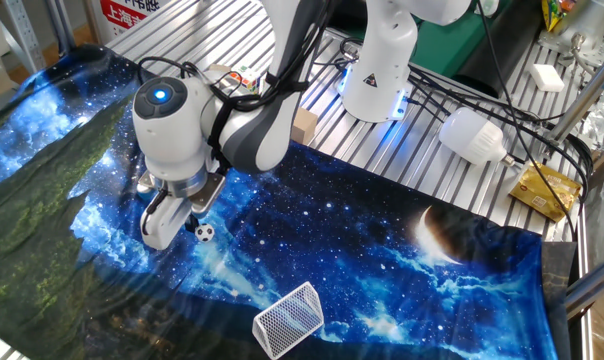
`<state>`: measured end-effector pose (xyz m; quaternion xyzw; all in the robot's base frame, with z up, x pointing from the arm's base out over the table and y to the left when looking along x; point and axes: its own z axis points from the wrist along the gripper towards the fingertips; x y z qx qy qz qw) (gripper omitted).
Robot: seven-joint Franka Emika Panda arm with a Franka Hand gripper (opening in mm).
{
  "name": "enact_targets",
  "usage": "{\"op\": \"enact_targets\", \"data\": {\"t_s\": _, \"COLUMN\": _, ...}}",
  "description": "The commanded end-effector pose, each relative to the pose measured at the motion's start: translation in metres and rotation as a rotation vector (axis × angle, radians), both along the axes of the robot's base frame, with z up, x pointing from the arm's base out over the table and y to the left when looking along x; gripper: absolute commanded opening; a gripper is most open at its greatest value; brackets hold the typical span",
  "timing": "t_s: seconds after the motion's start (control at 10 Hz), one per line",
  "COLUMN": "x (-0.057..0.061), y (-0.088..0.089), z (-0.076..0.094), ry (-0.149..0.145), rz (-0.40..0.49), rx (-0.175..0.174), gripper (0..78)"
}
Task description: Push the soccer ball into the goal
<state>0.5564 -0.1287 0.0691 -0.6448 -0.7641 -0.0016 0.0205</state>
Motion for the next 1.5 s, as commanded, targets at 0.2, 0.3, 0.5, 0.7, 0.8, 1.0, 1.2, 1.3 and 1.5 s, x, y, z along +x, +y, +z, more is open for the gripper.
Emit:
{"op": "enact_targets", "data": {"t_s": 0.2, "x": 0.000, "y": 0.002, "z": 0.001, "ry": -0.003, "rz": -0.025, "rx": 0.011, "gripper": 0.0}}
{"op": "enact_targets", "data": {"t_s": 0.3, "x": -0.001, "y": 0.004, "z": 0.003, "ry": -0.002, "rz": -0.031, "rx": 0.012, "gripper": 0.0}}
{"op": "enact_targets", "data": {"t_s": 0.5, "x": -0.004, "y": 0.009, "z": 0.005, "ry": -0.001, "rz": -0.043, "rx": 0.020, "gripper": 0.0}}
{"op": "enact_targets", "data": {"t_s": 0.7, "x": -0.004, "y": 0.014, "z": 0.004, "ry": -0.001, "rz": -0.047, "rx": 0.021, "gripper": 0.0}}
{"op": "enact_targets", "data": {"t_s": 0.8, "x": -0.003, "y": 0.019, "z": 0.003, "ry": 0.000, "rz": -0.056, "rx": 0.019, "gripper": 0.0}}
{"op": "enact_targets", "data": {"t_s": 1.0, "x": 0.001, "y": 0.032, "z": 0.006, "ry": 0.002, "rz": -0.081, "rx": 0.020, "gripper": 0.0}}
{"op": "enact_targets", "data": {"t_s": 1.2, "x": 0.003, "y": 0.039, "z": 0.008, "ry": 0.004, "rz": -0.088, "rx": 0.019, "gripper": 0.0}}
{"op": "enact_targets", "data": {"t_s": 1.3, "x": 0.006, "y": 0.041, "z": 0.008, "ry": 0.004, "rz": -0.086, "rx": 0.019, "gripper": 0.0}}
{"op": "enact_targets", "data": {"t_s": 1.5, "x": 0.007, "y": 0.041, "z": 0.009, "ry": 0.004, "rz": -0.084, "rx": 0.019, "gripper": 0.0}}
